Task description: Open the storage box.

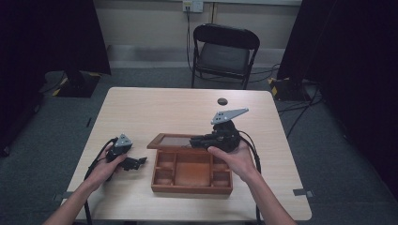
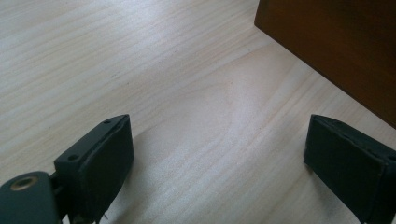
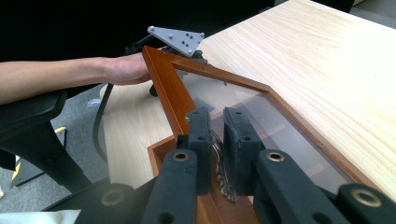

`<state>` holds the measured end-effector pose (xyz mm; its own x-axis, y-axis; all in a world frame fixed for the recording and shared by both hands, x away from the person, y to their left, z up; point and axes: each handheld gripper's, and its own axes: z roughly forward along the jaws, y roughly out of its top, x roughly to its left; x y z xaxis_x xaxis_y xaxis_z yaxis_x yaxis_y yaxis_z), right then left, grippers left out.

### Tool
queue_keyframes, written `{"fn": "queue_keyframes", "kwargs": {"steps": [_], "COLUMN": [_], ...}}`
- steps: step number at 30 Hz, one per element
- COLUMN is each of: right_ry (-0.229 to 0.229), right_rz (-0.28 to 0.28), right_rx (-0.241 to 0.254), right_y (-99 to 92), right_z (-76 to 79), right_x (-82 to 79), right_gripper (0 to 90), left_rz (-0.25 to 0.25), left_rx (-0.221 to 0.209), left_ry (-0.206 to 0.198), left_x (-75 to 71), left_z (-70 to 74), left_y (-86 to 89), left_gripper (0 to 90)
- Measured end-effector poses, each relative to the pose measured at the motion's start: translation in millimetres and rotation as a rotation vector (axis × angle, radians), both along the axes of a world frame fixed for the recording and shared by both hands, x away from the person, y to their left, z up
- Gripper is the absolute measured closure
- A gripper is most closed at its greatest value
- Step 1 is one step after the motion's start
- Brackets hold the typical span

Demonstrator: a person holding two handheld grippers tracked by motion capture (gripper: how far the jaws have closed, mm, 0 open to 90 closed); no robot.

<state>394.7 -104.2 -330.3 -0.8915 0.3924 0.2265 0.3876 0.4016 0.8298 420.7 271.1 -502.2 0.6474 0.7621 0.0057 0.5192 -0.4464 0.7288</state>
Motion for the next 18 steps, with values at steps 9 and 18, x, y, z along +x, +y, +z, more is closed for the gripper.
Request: {"fn": "queue_keyframes", "kwargs": {"steps": [9, 18], "right_ry": [-0.003, -0.004], "right_rz": [-0.002, -0.002], "right_rx": [0.007, 0.009], "right_y": [-0.6, -0.6], "right_z": [2.6, 5.4], "right_x": [3.8, 6.9], "right_gripper": [82.6, 82.7], "left_rz": [0.0, 0.0], "left_rx": [0.0, 0.0], "left_ry": [0.001, 0.001], "left_x": [0.0, 0.0], "left_z": [0.0, 0.0], "left_y": [-0.1, 0.0], "left_gripper": [7.8, 7.8]}}
